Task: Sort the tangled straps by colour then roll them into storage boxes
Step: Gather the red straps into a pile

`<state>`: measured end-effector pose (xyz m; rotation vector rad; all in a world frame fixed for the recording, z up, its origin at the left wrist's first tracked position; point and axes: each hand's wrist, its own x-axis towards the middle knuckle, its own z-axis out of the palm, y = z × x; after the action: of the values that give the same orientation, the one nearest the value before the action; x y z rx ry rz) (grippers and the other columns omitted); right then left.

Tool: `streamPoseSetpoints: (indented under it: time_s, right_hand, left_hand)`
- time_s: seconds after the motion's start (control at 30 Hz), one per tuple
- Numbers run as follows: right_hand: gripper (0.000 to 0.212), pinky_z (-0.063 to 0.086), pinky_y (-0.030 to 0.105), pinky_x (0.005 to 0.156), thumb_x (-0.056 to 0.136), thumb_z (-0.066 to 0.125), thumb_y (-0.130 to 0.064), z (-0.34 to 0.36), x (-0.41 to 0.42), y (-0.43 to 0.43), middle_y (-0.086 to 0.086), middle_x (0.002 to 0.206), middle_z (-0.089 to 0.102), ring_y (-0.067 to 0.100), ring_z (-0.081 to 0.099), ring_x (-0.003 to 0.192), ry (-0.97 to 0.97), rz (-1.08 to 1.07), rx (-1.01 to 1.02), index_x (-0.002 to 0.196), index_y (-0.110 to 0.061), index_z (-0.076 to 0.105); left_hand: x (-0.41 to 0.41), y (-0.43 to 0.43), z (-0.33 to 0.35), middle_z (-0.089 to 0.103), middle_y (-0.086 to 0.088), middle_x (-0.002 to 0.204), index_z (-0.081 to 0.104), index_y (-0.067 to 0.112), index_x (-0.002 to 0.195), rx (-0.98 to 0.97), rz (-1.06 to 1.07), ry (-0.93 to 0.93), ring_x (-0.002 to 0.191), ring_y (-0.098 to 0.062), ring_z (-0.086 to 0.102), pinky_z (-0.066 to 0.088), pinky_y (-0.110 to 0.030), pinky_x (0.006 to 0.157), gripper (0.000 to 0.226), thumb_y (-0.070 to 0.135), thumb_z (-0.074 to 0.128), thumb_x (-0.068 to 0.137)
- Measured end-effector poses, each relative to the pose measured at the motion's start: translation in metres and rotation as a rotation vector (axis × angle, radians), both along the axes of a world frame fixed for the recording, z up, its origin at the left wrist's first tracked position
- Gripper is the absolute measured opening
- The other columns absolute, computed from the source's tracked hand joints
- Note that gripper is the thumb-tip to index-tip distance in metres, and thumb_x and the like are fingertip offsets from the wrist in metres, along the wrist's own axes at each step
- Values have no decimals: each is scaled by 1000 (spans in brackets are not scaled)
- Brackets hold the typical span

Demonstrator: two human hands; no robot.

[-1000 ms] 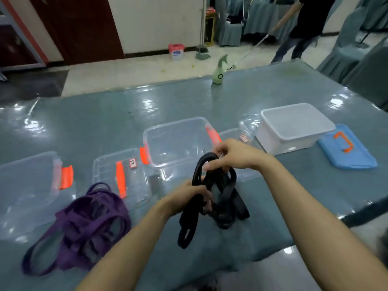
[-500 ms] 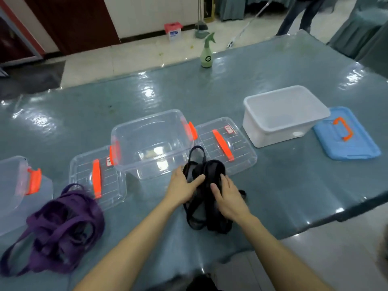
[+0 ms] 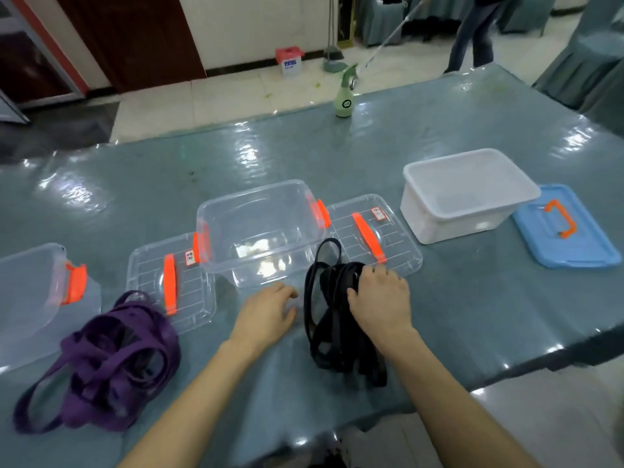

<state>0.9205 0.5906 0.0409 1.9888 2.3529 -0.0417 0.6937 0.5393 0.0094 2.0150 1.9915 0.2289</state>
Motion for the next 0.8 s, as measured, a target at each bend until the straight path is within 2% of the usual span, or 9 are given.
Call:
streamPoseSetpoints:
  time_s: [0.07, 0.17, 0.27, 0.4, 0.57, 0.67, 0.73, 0.8]
  right_hand:
    - [31, 50, 43, 94, 106, 52, -40, 10, -26, -1, 7, 119, 67, 30, 65, 111, 89, 167, 35, 120, -14, 62]
    - [27, 49, 43, 99, 106, 48, -33, 6, -85, -18, 6, 122, 65, 29, 61, 117, 131, 493, -46, 122, -16, 61]
    - [24, 47, 42, 100, 105, 48, -30, -5, -160, -48, 6, 125, 64, 30, 59, 121, 111, 698, -99, 122, -17, 60]
    - [23, 47, 43, 100, 105, 47, -28, -7, -270, -102, 6, 124, 66, 31, 61, 120, 139, 885, -69, 119, -18, 62]
    - [24, 48, 44, 98, 104, 47, -24, -10, -412, -183, 6, 120, 66, 31, 62, 114, 182, 999, -27, 117, -16, 66]
    - [22, 50, 48, 91, 102, 52, -22, -15, -497, -246, 12, 116, 68, 36, 64, 110, 224, 1040, -146, 112, -11, 68]
    - [25, 50, 47, 88, 105, 52, -29, -23, -545, -285, 11, 117, 67, 35, 64, 110, 234, 1029, -247, 114, -11, 67]
    - [29, 52, 46, 90, 107, 52, -35, -35, -584, -312, 10, 121, 67, 35, 66, 113, 239, 975, -324, 120, -13, 65]
  left_hand:
    - [-27, -18, 11, 73, 4, 118, 74, 23, 123, 112, 20, 81, 107, -27, 72, 58, -41, 85, 24, 33, 67, 102]
    - [-81, -57, 21, 73, -2, 103, 76, 19, 110, 151, 108, 181, 95, -33, 72, 58, -44, 76, 15, 28, 68, 100]
    - [-144, -115, 27, 71, -3, 98, 74, 19, 103, 123, 242, 261, 92, -34, 71, 57, -46, 77, 11, 26, 67, 98]
    - [-237, -203, 27, 72, -2, 105, 74, 21, 111, 37, 425, 307, 101, -31, 70, 56, -46, 83, 19, 32, 63, 102]
    - [-372, -313, 15, 73, -6, 115, 74, 19, 119, -57, 581, 309, 110, -33, 71, 57, -47, 91, 26, 36, 64, 101]
    - [-454, -387, 1, 71, -11, 120, 74, 14, 124, -93, 692, 295, 113, -37, 70, 57, -50, 94, 35, 38, 72, 98]
    - [-501, -436, -15, 67, -15, 132, 68, 12, 138, -132, 812, 280, 122, -39, 66, 53, -51, 102, 53, 45, 75, 97]
    - [-543, -476, -32, 53, -18, 157, 46, 12, 161, -209, 961, 234, 142, -38, 54, 42, -50, 116, 75, 53, 68, 101]
